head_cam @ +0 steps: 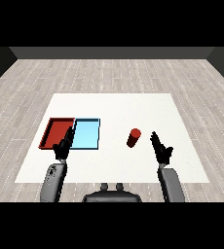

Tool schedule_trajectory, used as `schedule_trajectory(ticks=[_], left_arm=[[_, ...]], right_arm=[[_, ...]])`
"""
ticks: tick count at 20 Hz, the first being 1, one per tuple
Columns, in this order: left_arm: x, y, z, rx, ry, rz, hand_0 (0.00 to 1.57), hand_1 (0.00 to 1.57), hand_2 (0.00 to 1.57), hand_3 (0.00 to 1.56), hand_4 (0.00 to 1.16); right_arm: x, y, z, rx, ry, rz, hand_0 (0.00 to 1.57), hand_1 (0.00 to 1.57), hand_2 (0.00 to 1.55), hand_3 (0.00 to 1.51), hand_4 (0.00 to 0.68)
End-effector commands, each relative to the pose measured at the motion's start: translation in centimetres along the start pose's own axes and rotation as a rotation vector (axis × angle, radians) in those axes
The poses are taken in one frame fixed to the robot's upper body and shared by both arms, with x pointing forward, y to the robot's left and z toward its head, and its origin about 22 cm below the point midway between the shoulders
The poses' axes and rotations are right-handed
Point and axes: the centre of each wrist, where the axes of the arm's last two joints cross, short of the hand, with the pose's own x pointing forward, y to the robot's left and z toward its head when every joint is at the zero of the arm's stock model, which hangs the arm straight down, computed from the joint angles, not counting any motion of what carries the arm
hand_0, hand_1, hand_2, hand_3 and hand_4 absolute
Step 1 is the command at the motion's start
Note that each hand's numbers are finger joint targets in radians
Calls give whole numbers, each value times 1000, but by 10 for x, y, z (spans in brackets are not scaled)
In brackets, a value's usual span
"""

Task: Pick the red can and put it in the red box

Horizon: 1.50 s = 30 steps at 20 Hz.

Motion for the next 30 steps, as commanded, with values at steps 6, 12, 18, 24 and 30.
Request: schedule_trajectory(ticks=[6,12,18,24,30], left_arm=[[-22,9,5,42,24,19,0,0,0,0,0],[-1,0,26,78,-352,87,0,0,0,0,0],[0,17,3,77,-371,74,0,0,0,0,0],[-15,10,31,87,-378,82,0,0,0,0,0],[-20,0,21,76,-350,70,0,0,0,0,0]], right_arm=[[-3,-50,-1,-22,-31,36,0,0,0,0,0],[-8,-35,-15,59,-323,-135,0,0,0,0,0],[4,-49,-23,65,-332,-117,0,0,0,0,0],[14,-44,-11,61,-352,-113,0,0,0,0,0],[-10,-49,-29,35,-327,-154,0,0,0,0,0]])
